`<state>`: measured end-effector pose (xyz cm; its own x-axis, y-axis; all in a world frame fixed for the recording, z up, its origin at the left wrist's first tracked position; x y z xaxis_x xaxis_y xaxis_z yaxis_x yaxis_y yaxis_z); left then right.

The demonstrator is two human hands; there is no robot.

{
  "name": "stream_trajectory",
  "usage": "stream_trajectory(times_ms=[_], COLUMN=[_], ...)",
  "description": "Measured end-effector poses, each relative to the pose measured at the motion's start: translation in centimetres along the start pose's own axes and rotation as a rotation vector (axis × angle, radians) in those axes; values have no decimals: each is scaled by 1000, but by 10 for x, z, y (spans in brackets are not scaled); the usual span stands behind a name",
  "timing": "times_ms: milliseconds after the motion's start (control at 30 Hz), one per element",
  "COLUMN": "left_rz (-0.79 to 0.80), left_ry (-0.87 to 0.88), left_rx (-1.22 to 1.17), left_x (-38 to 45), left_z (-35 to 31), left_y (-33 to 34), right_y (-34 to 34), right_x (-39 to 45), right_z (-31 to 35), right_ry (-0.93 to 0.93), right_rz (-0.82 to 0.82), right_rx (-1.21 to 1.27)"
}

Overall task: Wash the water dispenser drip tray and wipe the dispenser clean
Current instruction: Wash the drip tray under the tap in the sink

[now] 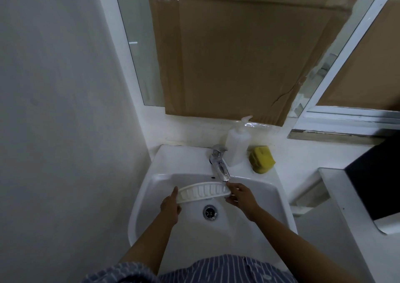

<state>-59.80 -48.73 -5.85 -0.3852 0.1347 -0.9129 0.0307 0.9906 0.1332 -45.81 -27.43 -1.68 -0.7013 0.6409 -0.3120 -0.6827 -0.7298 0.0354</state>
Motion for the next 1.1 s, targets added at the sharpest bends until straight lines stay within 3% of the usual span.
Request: stream_trajectory(times_ms=[467,667,1100], left_rz=[160,227,354], left_ry=[-26,-93,-230], left_rx=[63,92,220], left_x=[-13,-9,-24], left_z=[4,11,40], left_y=[35,43,103], right_y=[-49,-59,-83], right_x=[-10,-12,-37], right_z=[-17,-7,56], right_ry=[117,124,-416], right_rz=[-289,-332,-456], right_rx=[85,60,-169])
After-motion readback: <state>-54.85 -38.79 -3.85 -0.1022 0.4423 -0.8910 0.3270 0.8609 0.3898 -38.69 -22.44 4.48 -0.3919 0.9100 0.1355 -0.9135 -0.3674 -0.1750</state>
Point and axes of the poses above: each hand's wrist, its own x-axis towards the middle knuckle, its own y-axis out of the palm, z = x × y, the point moved 4 cm from there along x, towards the middle knuckle, and after that the axes turned 13 degrees about -y, right-handed, at the moved point
